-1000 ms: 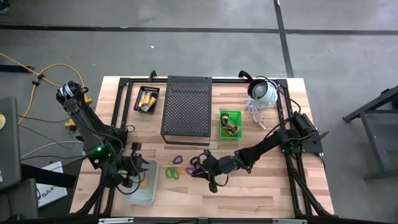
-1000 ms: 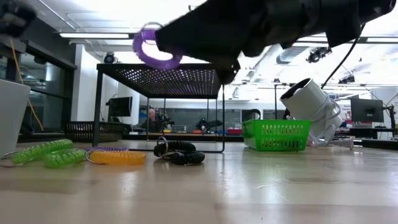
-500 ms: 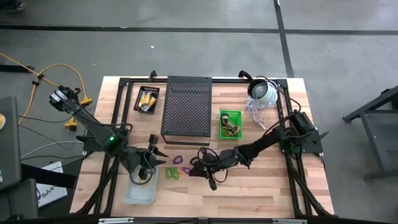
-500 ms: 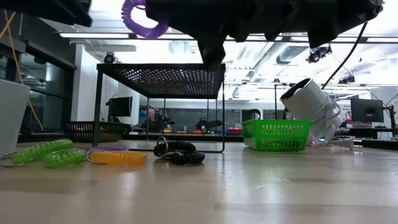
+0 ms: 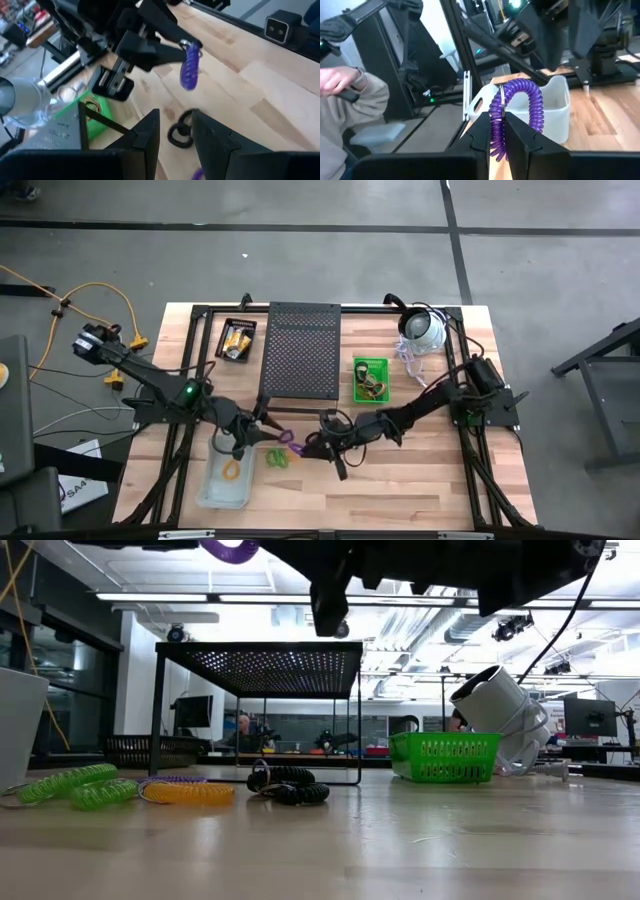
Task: Pick & Place Office Desk Supplies
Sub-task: Put the right purple spring keychain into the gray bin
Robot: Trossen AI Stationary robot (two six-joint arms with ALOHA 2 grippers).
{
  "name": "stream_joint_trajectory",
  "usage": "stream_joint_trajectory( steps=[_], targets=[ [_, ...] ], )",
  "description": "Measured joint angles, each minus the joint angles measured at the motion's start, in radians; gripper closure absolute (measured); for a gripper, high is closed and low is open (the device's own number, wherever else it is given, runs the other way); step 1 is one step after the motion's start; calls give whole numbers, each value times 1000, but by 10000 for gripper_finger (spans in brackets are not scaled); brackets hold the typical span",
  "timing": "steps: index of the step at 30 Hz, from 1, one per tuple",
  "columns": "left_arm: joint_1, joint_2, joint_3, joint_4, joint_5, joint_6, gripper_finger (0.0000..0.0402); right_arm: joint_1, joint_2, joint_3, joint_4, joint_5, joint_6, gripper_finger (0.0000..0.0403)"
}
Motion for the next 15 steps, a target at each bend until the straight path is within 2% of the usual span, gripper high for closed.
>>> stream_joint_trajectory(
  steps=[10,15],
  targets=[
    [77,0,0,13,107,32,295,-43,0,0,18,-1,-1,374],
    [103,0,0,38,146,72,295,-72,0,0,55,-47,1,374]
  ],
)
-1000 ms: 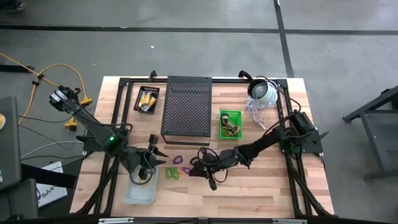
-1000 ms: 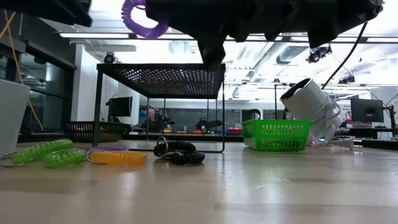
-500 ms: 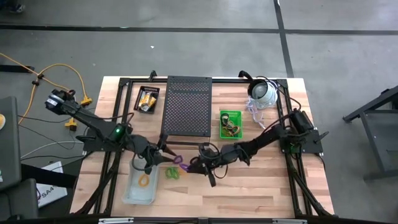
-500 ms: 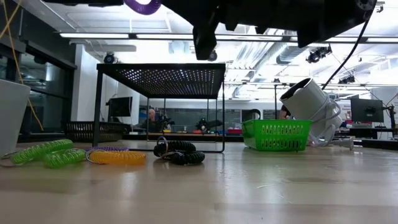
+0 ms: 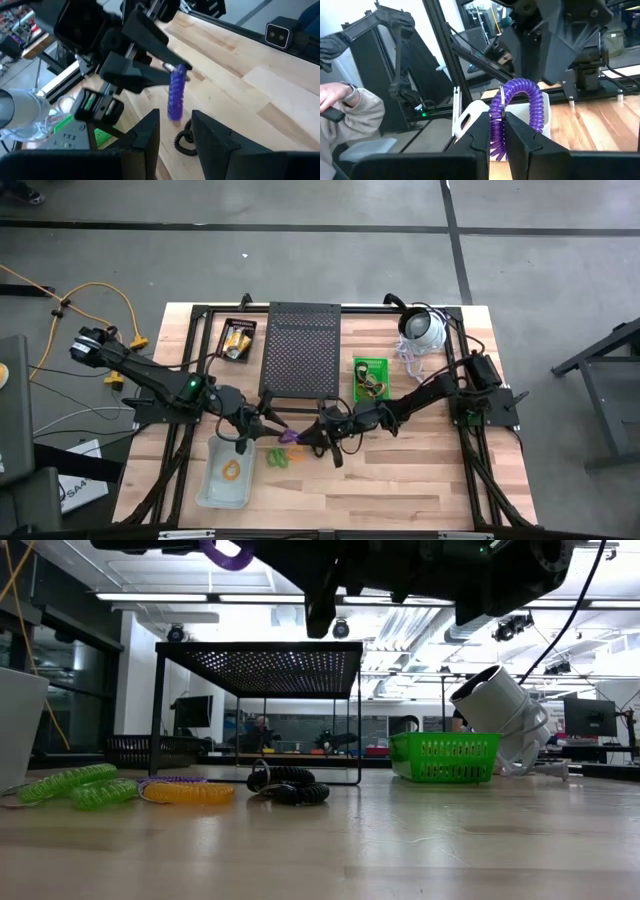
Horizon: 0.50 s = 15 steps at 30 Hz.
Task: Pick & Place Office Desk Supplies
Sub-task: Put the right purple spring keychain into the gray bin
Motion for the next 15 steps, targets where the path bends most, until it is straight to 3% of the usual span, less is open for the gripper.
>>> stream_joint_trajectory(
  steps=[15],
  targets=[
    [45,0,0,11,12,34,295,-48,0,0,65,-35,-21,374]
  ],
)
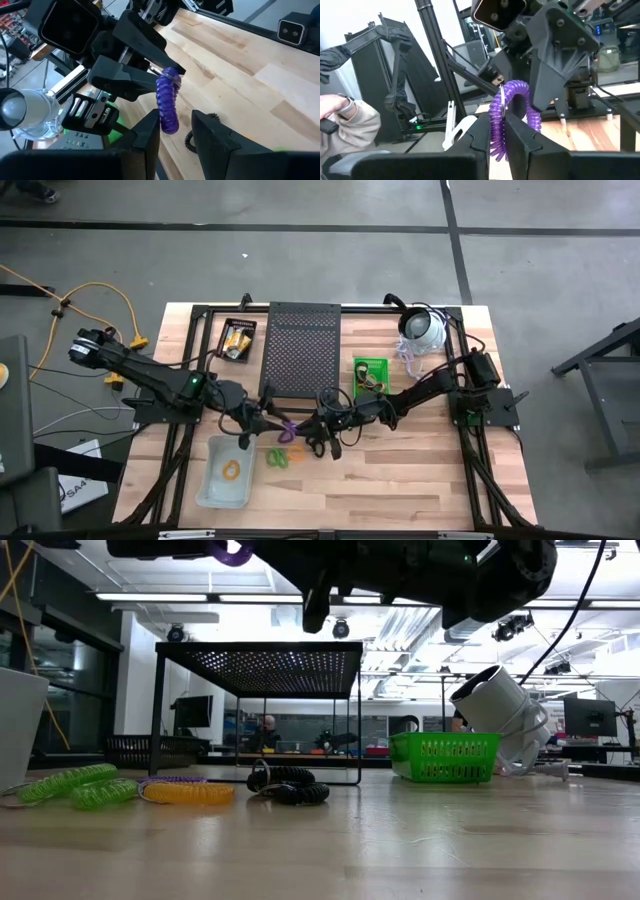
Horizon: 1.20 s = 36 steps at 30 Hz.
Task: Pick & Place Office Desk Supplies
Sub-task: Put the right purple spring keychain into the gray bin
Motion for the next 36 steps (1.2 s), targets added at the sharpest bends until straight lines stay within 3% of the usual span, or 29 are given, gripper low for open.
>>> stream_joint_trajectory(
  steps=[29,36],
  targets=[
    [5,0,0,67,-2,42,324,0,0,0,22,0,-3,374],
    [5,0,0,67,-2,50,355,0,0,0,23,0,-2,374]
  ],
)
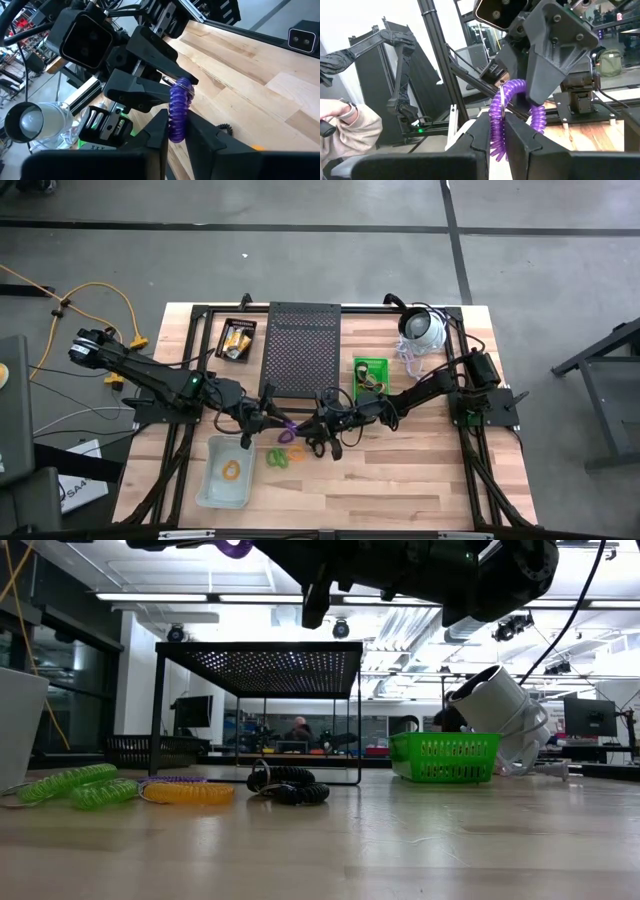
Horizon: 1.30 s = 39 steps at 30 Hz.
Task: Pick & Place Office Desk Supplies
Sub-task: Put the right purple spring keychain into the gray bin
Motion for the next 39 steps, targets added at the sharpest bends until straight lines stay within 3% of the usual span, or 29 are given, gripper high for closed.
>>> stream_joint_trajectory(
  steps=[17,31,39],
  targets=[
    [0,0,0,0,0,1,362,0,0,0,0,0,6,369],
    [-42,0,0,0,-19,1,363,3,0,0,-8,-18,11,252],
    [-121,0,0,1,-144,-6,363,25,0,0,-26,-18,63,227]
  ],
)
